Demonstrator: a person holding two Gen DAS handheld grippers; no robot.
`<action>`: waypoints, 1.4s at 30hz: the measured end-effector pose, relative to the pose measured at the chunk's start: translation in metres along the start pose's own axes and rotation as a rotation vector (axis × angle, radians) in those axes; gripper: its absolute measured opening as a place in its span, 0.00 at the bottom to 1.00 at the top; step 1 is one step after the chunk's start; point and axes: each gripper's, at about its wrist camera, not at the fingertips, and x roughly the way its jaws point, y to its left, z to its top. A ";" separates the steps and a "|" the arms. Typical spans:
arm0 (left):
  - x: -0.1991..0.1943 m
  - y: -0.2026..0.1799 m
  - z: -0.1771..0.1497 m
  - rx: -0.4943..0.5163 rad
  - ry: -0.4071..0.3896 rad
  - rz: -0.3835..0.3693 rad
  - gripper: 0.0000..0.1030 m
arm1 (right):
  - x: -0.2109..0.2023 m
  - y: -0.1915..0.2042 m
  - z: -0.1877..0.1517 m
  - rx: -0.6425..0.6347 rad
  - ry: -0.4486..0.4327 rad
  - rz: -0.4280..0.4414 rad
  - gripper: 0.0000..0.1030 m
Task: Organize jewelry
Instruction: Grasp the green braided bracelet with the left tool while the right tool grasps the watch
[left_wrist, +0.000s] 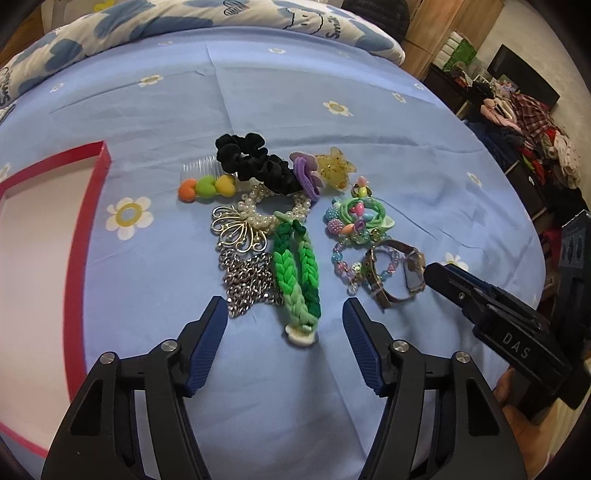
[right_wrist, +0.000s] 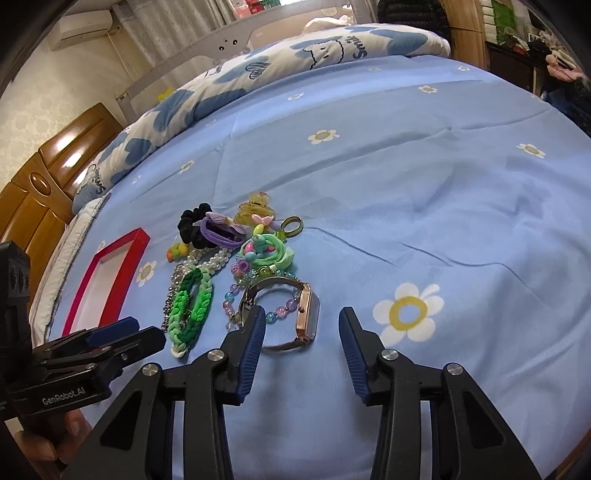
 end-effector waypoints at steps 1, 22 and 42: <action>0.003 0.000 0.001 0.000 0.009 0.000 0.53 | 0.003 0.000 0.000 -0.001 0.007 -0.002 0.41; -0.013 0.019 -0.007 -0.014 0.016 -0.128 0.09 | 0.017 -0.001 -0.011 0.026 0.069 0.011 0.11; -0.090 0.089 -0.039 -0.141 -0.094 -0.094 0.09 | 0.000 0.093 -0.020 -0.123 0.071 0.159 0.11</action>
